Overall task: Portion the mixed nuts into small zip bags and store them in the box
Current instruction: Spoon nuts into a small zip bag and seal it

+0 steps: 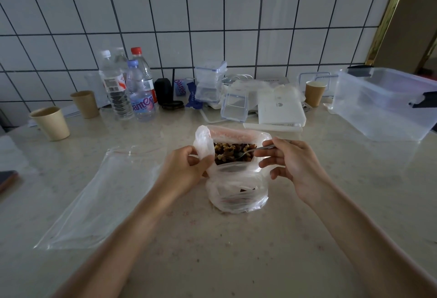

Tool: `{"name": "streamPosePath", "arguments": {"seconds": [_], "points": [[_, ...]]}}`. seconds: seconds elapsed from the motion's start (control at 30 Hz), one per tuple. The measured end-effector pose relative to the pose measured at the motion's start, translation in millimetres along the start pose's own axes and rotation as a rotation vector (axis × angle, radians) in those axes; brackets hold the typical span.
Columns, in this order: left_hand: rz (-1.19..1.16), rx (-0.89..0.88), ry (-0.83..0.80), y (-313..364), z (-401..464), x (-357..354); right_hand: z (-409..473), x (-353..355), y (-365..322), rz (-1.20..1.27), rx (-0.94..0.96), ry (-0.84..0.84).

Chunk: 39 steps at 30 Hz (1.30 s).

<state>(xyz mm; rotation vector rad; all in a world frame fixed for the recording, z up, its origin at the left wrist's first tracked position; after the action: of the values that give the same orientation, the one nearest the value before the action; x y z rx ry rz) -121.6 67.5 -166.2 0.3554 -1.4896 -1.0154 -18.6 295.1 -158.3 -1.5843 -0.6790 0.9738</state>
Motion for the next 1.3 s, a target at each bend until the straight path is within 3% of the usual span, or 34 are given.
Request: {"name": "streamPosePath", "arguments": {"seconds": [0.13,0.23,0.43,0.83,1.03,1.17,1.3], "points": [[0.185,0.002,-0.044,-3,1,7,-1,1,-7,0.017,0.042,0.017],[0.370,0.041,-0.179,-2,-1,11,-3,2,-15,0.035,0.088,0.005],[0.293,0.004,-0.372,12,-15,12,-7,3,-29,0.027,0.145,-0.101],[0.104,-0.119,-0.444,19,-16,11,-23,-15,-37,-0.231,0.282,-0.436],[0.135,-0.113,-0.461,11,-12,11,-28,-24,-34,-0.352,0.390,-0.574],[0.140,-0.121,-0.444,9,-10,13,-28,-23,-38,-0.295,0.422,-0.549],[0.126,-0.113,-0.431,8,-9,14,-21,-12,-40,-0.115,0.379,-0.326]]}}
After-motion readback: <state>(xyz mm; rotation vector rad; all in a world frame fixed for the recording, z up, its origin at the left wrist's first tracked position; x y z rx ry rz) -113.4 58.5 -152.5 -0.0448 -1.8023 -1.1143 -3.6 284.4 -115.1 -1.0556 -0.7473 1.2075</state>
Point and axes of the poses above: each hand's wrist, its own z-axis towards the middle knuckle, its own x-axis out of the back of the hand, y = z × x, the point moved 4 cm from there along z, towards the middle knuckle, and after that the axes turned 10 degrees about z, right-handed, at the moved point
